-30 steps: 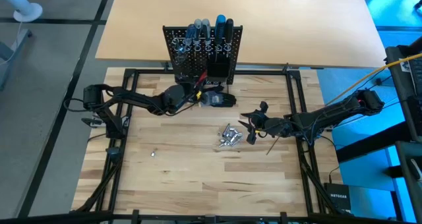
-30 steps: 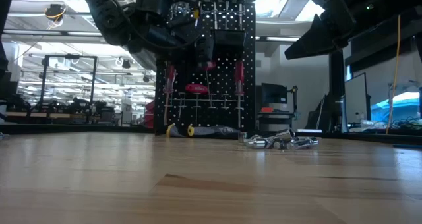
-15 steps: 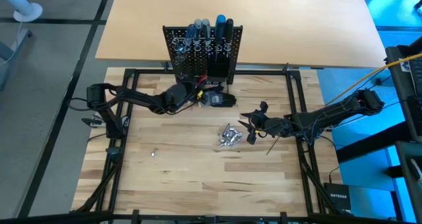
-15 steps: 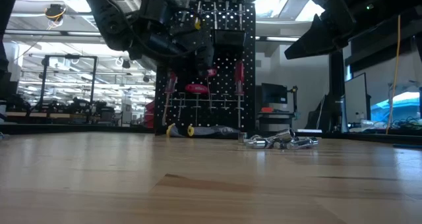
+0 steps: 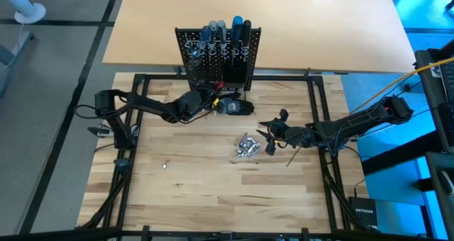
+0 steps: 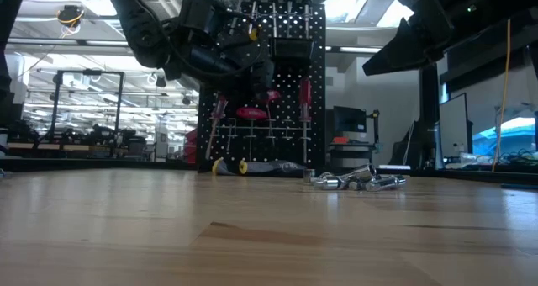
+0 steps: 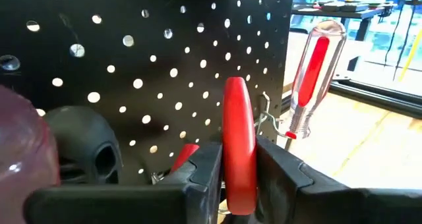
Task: Hang tools onto peg board
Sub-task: Hang the red allen wrench on the pegboard, then hang the blue pick tool on the pegboard
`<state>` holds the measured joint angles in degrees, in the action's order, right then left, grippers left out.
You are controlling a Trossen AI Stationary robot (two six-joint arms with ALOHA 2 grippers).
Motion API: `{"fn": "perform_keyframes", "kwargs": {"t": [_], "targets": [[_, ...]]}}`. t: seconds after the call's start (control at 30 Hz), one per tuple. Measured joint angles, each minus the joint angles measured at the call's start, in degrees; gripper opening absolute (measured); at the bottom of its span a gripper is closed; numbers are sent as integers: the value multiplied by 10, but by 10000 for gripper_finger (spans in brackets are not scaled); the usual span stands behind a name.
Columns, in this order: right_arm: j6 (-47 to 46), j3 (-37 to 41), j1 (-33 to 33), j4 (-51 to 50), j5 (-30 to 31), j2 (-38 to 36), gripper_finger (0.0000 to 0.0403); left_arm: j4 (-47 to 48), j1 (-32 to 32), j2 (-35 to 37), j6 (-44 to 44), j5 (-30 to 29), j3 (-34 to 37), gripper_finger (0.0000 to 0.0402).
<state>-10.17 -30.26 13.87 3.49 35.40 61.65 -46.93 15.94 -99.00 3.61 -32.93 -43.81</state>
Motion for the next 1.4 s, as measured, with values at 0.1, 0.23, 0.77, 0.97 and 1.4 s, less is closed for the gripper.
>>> {"fn": "perform_keyframes", "kwargs": {"t": [0.1, 0.23, 0.77, 0.97, 1.4], "targets": [[0, 0, 0, 0, 0, 0, 150, 0, 0, 0, -2, 1, 0, 80], [0, 0, 0, 0, 0, 0, 150, 5, 0, 0, -6, 2, 0, 91], [0, 0, 0, -1, 0, 0, 150, 46, -21, 18, -41, 2, 1, 187], [0, 0, 0, -2, 0, 0, 150, 78, -52, 60, -43, 2, 1, 195], [0, 0, 0, -2, -15, 0, 150, 262, -136, 178, -10, 1, 1, 196]]}}
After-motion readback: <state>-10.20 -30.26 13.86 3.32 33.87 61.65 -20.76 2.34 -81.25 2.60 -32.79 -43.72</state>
